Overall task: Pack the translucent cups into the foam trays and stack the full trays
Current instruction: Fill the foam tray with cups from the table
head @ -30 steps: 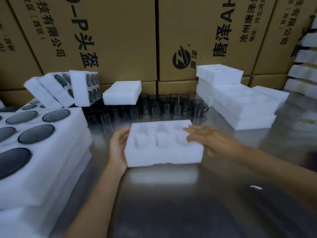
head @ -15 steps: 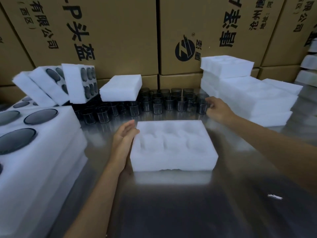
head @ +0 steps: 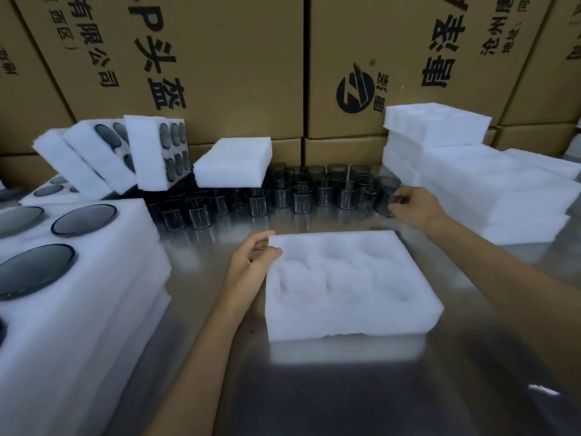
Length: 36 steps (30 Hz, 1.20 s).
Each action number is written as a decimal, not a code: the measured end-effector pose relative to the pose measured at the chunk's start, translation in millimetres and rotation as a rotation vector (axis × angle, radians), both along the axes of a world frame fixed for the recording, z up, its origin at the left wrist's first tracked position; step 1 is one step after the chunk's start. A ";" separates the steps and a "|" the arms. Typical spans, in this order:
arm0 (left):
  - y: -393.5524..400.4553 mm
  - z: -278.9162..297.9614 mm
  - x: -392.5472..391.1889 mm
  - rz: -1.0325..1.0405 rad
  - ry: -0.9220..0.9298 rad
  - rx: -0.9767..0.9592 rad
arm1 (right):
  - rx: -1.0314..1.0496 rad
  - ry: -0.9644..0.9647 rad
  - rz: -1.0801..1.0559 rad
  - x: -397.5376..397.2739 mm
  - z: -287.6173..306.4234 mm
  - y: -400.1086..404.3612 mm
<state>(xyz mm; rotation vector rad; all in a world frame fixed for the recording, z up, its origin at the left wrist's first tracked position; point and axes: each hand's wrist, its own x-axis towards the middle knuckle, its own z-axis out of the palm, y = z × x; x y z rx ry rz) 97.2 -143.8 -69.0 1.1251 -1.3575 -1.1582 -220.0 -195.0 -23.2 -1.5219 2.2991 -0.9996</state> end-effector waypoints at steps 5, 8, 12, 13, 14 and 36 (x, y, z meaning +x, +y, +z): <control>3.3 7.9 -2.7 0.039 0.020 0.004 | -0.142 -0.312 0.182 46.0 39.1 58.1; 5.3 20.5 -4.5 0.042 -0.039 -0.085 | -0.169 -0.302 0.321 89.3 45.7 87.7; 8.2 35.9 -8.9 -0.071 -0.027 -0.172 | -0.198 -0.091 0.368 140.1 27.2 104.8; 9.0 36.5 -10.1 -0.083 -0.031 -0.183 | -0.211 -0.006 0.349 149.2 20.3 106.2; 9.5 35.6 -10.6 -0.082 -0.051 -0.190 | -0.230 0.060 0.326 156.4 14.1 106.7; 7.3 48.6 17.1 -0.268 -0.201 -0.089 | -0.082 -0.467 0.548 126.4 0.7 109.0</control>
